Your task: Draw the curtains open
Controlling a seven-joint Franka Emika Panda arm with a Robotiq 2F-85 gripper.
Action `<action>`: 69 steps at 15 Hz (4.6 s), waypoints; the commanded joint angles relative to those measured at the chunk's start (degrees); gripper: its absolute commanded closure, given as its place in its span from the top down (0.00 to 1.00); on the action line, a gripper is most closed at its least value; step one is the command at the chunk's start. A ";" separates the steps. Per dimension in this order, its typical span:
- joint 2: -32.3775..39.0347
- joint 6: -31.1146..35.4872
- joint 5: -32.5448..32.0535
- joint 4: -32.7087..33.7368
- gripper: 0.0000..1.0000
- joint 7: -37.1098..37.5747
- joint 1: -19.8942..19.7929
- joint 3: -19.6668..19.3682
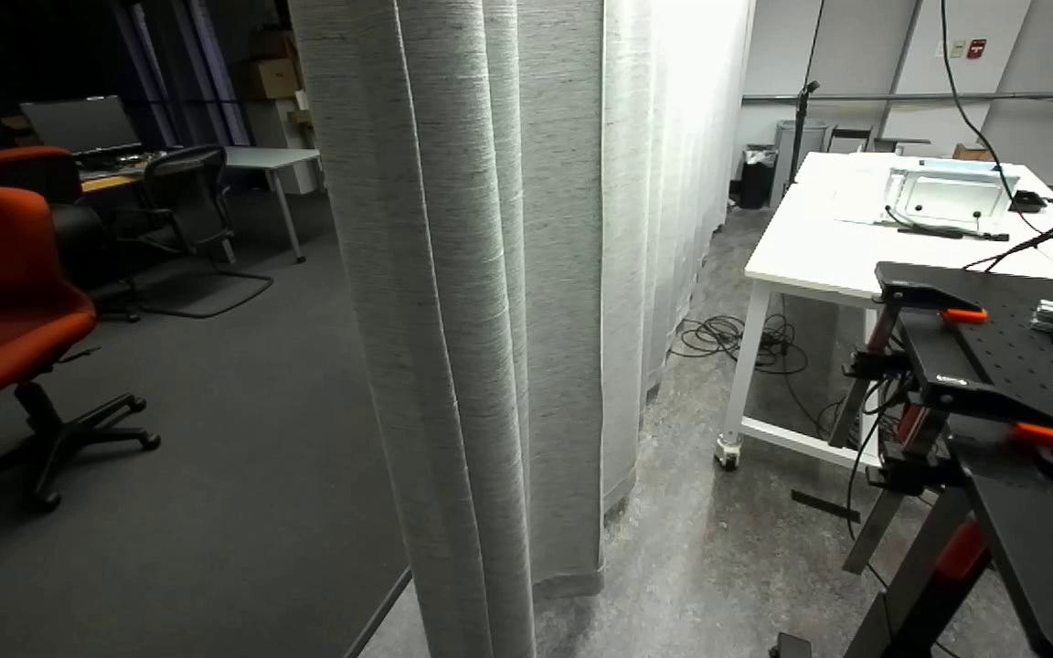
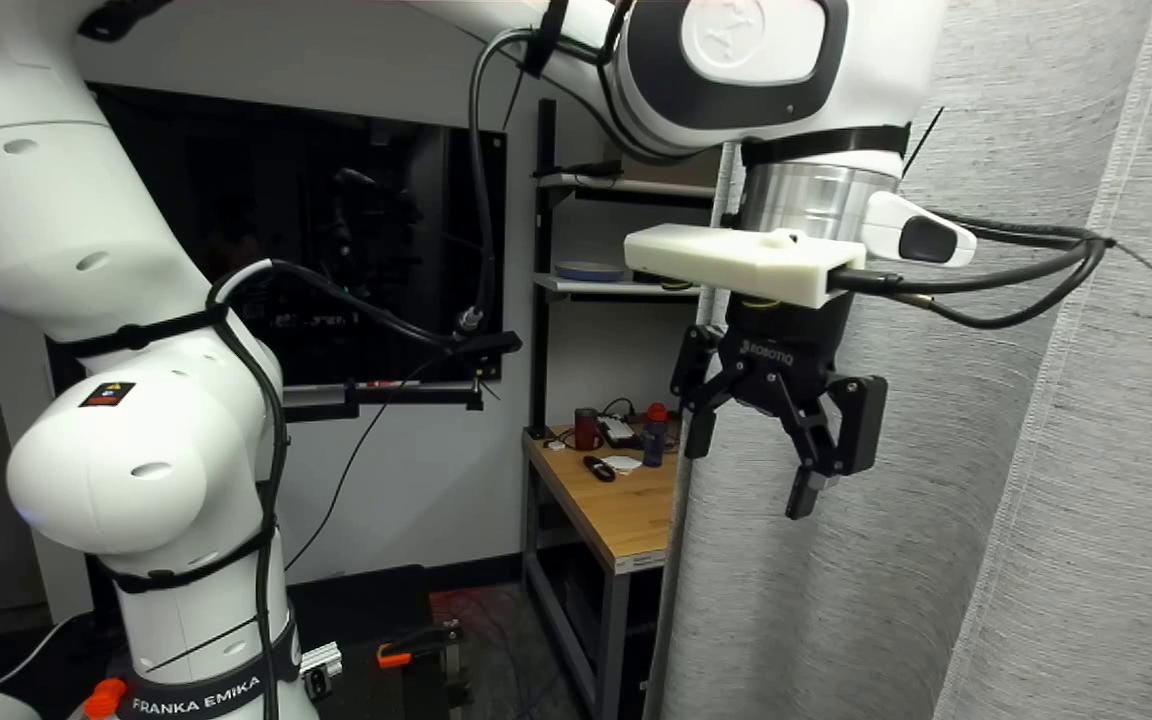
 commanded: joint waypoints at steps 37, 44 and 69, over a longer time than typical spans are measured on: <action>7.04 17.69 -0.24 -4.36 1.00 -19.53 9.51 17.15; 11.60 22.58 12.36 -6.46 1.00 -22.14 13.25 18.17; 13.58 47.77 63.62 -4.49 1.00 -62.65 19.25 20.45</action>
